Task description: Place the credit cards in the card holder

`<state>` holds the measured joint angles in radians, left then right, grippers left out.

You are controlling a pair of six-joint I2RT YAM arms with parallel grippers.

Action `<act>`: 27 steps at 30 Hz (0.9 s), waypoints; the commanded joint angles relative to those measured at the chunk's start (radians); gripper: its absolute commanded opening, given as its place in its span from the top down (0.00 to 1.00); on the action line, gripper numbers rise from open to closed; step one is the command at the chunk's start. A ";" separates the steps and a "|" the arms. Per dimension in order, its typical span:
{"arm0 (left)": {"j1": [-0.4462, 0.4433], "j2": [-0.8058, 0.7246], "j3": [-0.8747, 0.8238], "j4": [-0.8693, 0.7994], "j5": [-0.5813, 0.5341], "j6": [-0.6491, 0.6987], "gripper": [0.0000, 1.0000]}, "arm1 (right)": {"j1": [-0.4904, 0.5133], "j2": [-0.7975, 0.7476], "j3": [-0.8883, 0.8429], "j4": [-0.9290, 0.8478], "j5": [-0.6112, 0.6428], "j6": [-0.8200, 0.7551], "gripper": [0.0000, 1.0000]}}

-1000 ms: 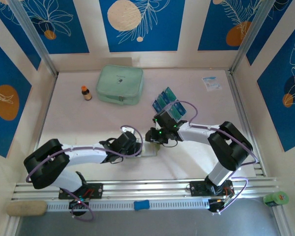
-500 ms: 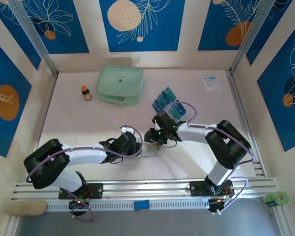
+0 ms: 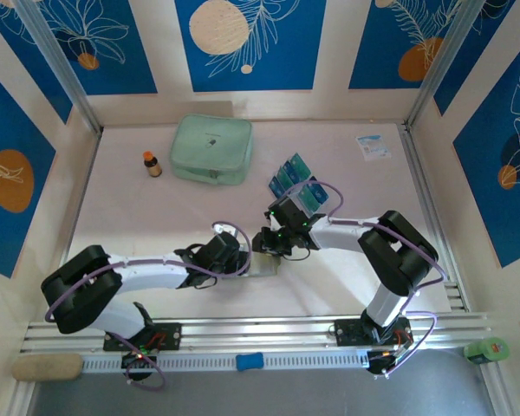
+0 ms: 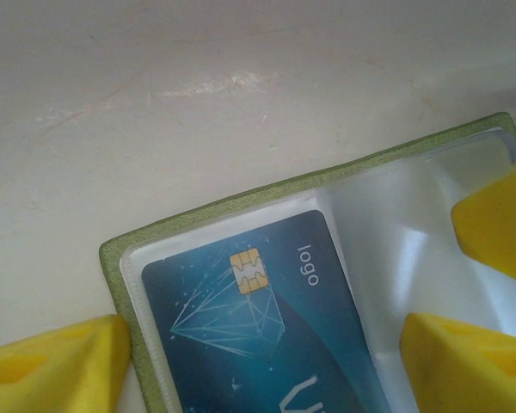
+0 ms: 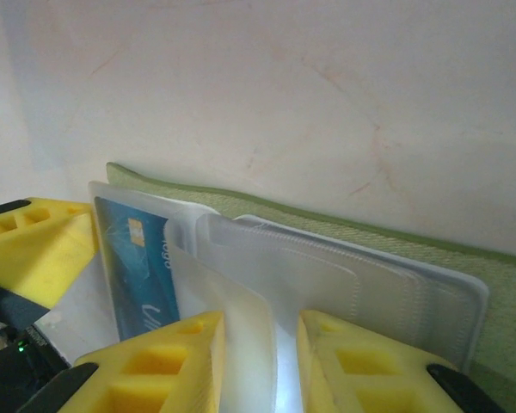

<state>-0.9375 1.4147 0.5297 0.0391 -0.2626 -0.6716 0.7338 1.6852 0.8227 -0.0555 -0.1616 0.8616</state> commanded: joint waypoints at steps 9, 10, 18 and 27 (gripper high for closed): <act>0.003 -0.151 -0.016 -0.088 -0.056 0.007 0.11 | 0.023 -0.063 0.027 -0.001 -0.081 0.040 0.61; 0.005 -0.170 -0.020 -0.094 -0.061 0.003 0.11 | 0.025 -0.064 0.029 0.001 -0.084 0.042 0.59; 0.037 -0.323 -0.070 -0.152 -0.092 -0.017 0.10 | 0.051 -0.048 0.067 0.001 -0.090 0.080 0.41; 0.058 -0.405 -0.105 -0.183 -0.105 -0.026 0.10 | 0.098 0.017 0.150 0.000 -0.086 0.104 0.38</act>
<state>-0.8917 1.0325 0.4419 -0.1146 -0.3424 -0.6830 0.8158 1.6691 0.9356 -0.0441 -0.2199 0.9478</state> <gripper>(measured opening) 0.898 0.616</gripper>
